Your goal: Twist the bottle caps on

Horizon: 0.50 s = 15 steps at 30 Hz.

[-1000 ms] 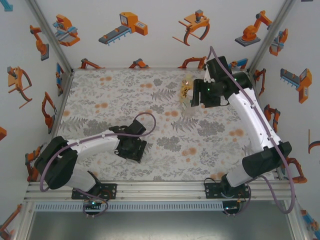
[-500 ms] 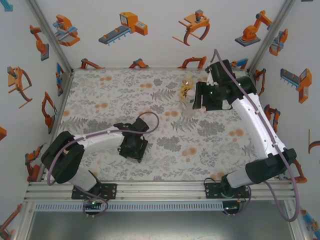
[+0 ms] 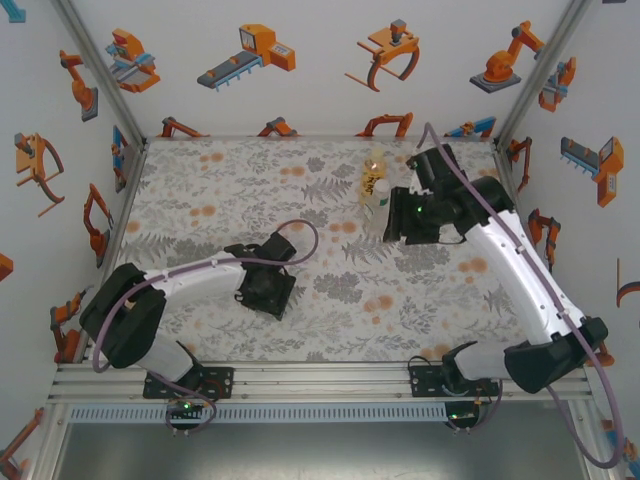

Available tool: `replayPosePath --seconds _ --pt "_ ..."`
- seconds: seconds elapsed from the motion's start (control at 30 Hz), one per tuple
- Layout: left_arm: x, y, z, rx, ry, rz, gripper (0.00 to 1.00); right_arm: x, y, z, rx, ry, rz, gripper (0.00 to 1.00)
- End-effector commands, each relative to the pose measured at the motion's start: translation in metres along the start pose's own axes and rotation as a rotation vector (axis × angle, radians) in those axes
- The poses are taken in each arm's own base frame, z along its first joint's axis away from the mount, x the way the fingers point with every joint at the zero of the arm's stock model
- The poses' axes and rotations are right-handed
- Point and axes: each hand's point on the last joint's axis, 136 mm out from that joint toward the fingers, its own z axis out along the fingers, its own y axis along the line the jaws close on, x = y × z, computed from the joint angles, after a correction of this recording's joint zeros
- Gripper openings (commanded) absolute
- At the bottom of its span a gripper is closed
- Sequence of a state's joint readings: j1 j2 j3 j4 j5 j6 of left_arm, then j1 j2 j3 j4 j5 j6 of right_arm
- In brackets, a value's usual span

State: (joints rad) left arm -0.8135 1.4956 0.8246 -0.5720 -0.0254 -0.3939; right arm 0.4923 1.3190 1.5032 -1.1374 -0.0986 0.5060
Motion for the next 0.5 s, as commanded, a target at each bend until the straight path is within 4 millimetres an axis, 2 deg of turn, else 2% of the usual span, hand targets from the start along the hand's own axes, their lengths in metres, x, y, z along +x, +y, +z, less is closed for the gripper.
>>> replayPosePath --seconds 0.0,0.13,0.3,0.47 --pt "-0.023 0.002 -0.026 0.044 -0.128 0.008 0.32 0.03 -0.002 0.015 0.05 0.059 0.026 0.5" --pt "-0.041 0.011 -0.059 0.092 -0.25 -0.02 0.23 0.061 -0.002 0.04 0.099 0.097 0.008 0.5" --pt "-0.059 0.027 -0.107 0.137 -0.416 -0.062 0.0 0.083 -0.003 0.08 0.12 0.074 -0.015 0.51" --pt "-0.073 0.036 -0.151 0.174 -0.57 -0.056 0.0 0.09 -0.007 0.115 0.112 0.061 0.014 0.51"
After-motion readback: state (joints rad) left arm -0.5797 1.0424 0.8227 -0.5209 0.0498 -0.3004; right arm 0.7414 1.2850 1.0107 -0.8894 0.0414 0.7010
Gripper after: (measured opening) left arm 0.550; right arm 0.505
